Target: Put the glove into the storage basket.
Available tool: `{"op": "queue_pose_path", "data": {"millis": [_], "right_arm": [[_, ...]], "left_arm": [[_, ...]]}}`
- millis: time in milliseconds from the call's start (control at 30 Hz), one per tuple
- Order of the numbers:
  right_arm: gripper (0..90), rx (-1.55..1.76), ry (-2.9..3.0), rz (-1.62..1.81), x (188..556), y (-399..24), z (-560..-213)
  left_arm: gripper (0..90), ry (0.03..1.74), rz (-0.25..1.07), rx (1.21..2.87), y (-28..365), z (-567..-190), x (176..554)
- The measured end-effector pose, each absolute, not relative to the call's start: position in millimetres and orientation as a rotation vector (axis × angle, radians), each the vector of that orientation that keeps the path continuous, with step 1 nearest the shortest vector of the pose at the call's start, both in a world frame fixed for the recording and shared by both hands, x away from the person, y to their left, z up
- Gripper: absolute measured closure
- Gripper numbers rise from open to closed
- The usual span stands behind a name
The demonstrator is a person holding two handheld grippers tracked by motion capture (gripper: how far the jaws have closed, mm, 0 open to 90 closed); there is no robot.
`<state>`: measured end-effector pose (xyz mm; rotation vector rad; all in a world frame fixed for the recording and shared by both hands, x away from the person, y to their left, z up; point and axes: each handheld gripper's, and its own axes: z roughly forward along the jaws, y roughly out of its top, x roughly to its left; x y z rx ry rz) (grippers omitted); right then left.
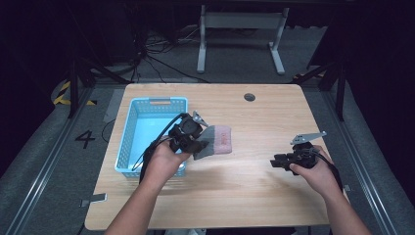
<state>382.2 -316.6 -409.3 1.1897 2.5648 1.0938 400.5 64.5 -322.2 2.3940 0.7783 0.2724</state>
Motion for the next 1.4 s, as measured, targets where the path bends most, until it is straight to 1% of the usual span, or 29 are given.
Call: {"op": "queue_pose_path", "data": {"millis": [300, 400, 467, 567, 633, 867, 1033, 1167, 1267, 1400], "right_arm": [[64.5, 1.214, 2.555, 1.069, 375.7, -320.7, -413.0], [64.4, 1.225, 2.549, 1.068, 373.4, -323.1, -413.7], [64.3, 1.232, 2.541, 1.059, 371.3, -324.5, -414.1], [64.2, 1.245, 2.536, 1.049, 369.5, -327.4, -416.2], [64.0, 1.253, 2.534, 1.043, 368.3, -328.4, -416.7], [63.5, 1.270, 2.524, 1.038, 364.0, -333.1, -419.5], [63.2, 1.281, 2.515, 1.031, 360.0, -335.6, -420.7], [63.0, 1.293, 2.511, 1.025, 356.8, -337.3, -422.4], [62.8, 1.312, 2.503, 1.036, 354.4, -338.5, -424.3], [62.8, 1.310, 2.504, 1.035, 354.0, -337.8, -425.0]], "left_arm": [[67.7, 0.837, 0.301, 2.360, 97.2, -319.0, 415.1], [67.7, 0.847, 0.337, 2.364, 106.5, -317.8, 420.3], [67.6, 0.851, 0.387, 2.372, 111.6, -316.7, 423.8], [67.7, 0.870, 0.381, 2.356, 119.8, -315.3, 430.6], [67.7, 0.861, 0.402, 2.350, 125.0, -314.0, 433.4], [67.7, 0.899, 0.390, 2.318, 146.8, -312.2, 444.4], [67.8, 0.933, 0.354, 2.322, 162.0, -313.7, 453.9], [67.8, 0.950, 0.348, 2.338, 173.3, -315.7, 461.7], [67.6, 0.996, 0.334, 2.331, 181.2, -317.3, 469.4], [67.5, 0.999, 0.339, 2.348, 186.8, -320.2, 478.0]]}}
